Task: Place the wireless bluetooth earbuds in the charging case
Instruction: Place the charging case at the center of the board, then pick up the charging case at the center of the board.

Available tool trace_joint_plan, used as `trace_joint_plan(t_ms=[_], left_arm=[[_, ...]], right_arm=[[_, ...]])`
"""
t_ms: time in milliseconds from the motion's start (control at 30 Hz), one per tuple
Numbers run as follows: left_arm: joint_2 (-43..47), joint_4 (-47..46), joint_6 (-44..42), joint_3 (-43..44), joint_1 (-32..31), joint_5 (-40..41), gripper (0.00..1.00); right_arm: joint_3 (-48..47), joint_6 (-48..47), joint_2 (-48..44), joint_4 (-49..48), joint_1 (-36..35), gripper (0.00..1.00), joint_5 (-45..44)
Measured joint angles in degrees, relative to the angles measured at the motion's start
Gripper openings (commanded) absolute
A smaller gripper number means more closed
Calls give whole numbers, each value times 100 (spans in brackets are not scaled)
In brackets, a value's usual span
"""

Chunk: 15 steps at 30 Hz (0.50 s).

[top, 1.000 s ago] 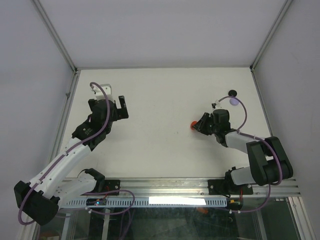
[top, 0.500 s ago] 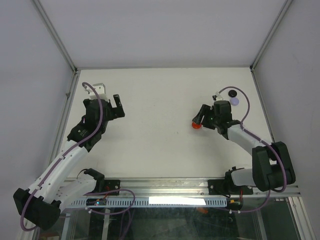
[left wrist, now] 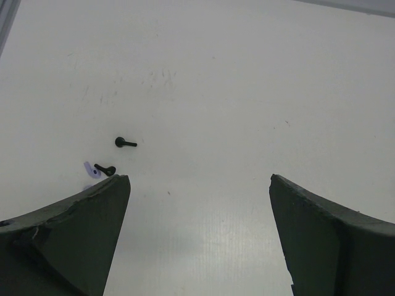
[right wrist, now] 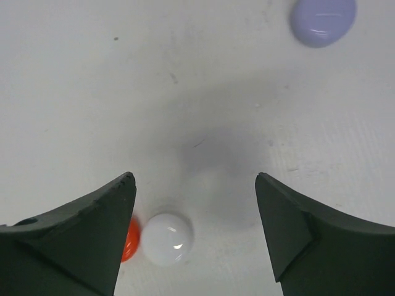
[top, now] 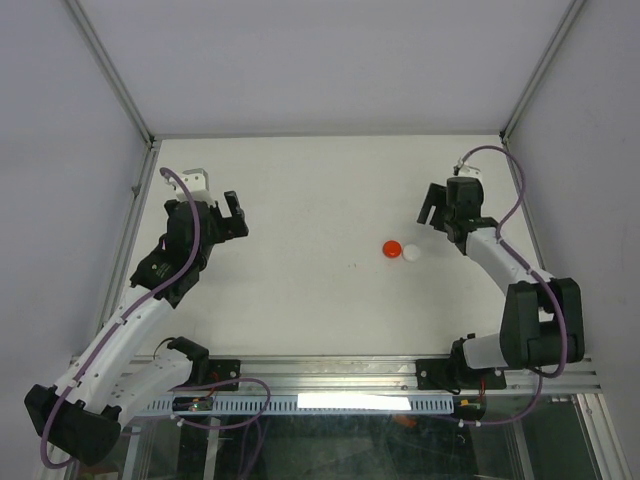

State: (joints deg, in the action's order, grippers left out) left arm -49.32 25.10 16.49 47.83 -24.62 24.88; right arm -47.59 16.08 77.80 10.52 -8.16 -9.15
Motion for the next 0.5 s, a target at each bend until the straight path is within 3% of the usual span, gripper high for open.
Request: trace_joint_plan(t_ms=[233,500], left_arm=[[7,22,0,0,83,-125,99],[35,24,2,0,278,-286,99]], right_arm=[[-326,-101,881,-127,820,84,-514],[-1294,-623,2072,-496,1504,85,-310]])
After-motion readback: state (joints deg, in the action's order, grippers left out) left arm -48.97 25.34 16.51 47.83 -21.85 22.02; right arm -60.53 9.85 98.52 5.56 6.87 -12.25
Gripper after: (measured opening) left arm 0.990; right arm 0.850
